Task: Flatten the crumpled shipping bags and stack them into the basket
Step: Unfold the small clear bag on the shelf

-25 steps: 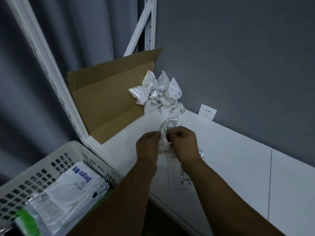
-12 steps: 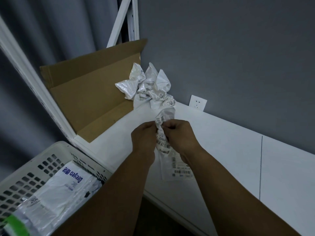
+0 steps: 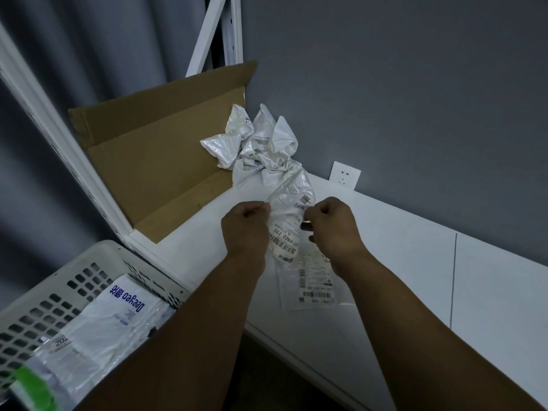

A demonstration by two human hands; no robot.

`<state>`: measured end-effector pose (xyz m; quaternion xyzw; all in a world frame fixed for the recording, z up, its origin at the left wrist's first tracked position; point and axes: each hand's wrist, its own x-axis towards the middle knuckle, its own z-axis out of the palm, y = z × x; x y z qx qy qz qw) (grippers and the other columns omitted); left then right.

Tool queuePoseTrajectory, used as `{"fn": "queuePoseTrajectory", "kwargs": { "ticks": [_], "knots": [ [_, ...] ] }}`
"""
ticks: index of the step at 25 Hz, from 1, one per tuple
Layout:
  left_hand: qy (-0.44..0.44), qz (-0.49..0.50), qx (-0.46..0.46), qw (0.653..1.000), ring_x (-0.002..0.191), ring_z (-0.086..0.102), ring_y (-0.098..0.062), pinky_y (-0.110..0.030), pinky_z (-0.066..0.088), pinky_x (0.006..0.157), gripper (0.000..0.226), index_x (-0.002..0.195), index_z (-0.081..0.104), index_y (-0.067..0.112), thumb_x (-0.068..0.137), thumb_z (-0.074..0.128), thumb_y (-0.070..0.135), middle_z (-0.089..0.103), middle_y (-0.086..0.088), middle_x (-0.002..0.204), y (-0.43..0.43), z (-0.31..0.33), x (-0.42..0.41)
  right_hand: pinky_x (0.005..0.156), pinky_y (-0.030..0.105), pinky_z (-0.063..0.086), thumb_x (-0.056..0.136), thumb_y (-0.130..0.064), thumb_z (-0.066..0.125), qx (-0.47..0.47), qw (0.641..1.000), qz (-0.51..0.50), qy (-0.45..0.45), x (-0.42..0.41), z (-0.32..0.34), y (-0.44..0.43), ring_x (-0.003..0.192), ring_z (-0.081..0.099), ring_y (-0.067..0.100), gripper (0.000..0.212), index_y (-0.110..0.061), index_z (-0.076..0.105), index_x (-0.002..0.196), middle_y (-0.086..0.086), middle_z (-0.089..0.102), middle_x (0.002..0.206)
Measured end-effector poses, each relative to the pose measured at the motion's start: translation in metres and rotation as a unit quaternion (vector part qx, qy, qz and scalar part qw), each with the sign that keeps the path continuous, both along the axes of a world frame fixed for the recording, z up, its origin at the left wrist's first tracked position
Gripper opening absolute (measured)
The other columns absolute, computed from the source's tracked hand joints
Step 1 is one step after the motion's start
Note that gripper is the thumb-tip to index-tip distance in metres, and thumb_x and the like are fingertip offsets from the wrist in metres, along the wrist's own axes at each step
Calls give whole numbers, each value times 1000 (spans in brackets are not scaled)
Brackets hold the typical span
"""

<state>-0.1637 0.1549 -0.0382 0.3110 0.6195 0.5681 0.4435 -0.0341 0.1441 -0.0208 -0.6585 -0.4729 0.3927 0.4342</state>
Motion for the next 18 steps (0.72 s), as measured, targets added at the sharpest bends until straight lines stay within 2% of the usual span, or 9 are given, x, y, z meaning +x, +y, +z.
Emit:
{"fn": "queuePoseTrajectory", "kwargs": {
  "ticks": [4,5,7,9,11,12,14,16,18],
  "knots": [
    [16,1,-6,1000,87,67,-17,-35,57,82,12,98,74,10,90,67,16,72,-1,92,1,-2,4,81,42,56,92,-15,66,15,999,-20,33,6,4,-4,81,63,16,12,-7,61,85,2,66,90],
    [3,3,-16,1000,87,65,-17,-34,56,81,12,97,73,9,92,65,16,71,-1,91,1,-2,4,80,43,57,92,-16,67,5,997,-22,72,8,4,-5,81,61,15,9,-9,61,89,1,65,92],
    [-22,5,-32,999,79,61,-17,-31,51,72,17,84,69,9,95,60,18,65,-1,81,2,0,2,82,45,60,93,-17,69,-46,983,-12,177,10,3,-6,91,65,19,22,-9,58,109,6,67,105],
    [-25,-3,-36,999,69,55,-17,-29,45,63,30,70,61,11,98,57,20,59,-2,71,1,0,2,71,36,62,93,-11,69,-73,971,2,227,9,1,-8,84,70,22,25,0,59,113,14,71,101],
    [-29,-8,-36,999,65,56,-16,-28,47,57,31,70,61,11,99,56,21,60,-2,70,-1,1,4,62,29,60,92,-2,69,-51,972,-18,229,10,0,-8,67,66,21,10,6,65,96,17,68,81],
    [-22,-6,-30,999,67,59,-17,-30,51,59,30,71,62,12,99,57,22,62,-2,71,-2,0,3,63,30,60,90,3,69,-36,973,-40,224,12,1,-7,62,63,21,5,6,67,88,16,66,74],
    [16,2,-16,1000,75,62,-21,-37,55,71,27,71,65,16,97,59,22,64,-2,74,-1,-5,-2,66,32,60,87,9,67,-8,975,-94,201,21,2,-3,59,60,21,14,0,68,77,12,64,69],
    [47,1,-8,999,75,62,-22,-39,55,75,25,71,67,18,96,62,22,65,-1,73,1,-10,-6,71,35,58,88,8,63,20,972,-154,174,30,3,4,66,62,24,18,-6,68,80,9,65,72],
    [60,-4,-11,998,74,63,-23,-40,56,75,24,72,68,19,95,63,23,66,-1,72,0,-12,-5,81,39,60,92,0,63,21,967,-177,183,32,3,7,83,70,30,10,-8,68,90,8,69,82]
  ]
}}
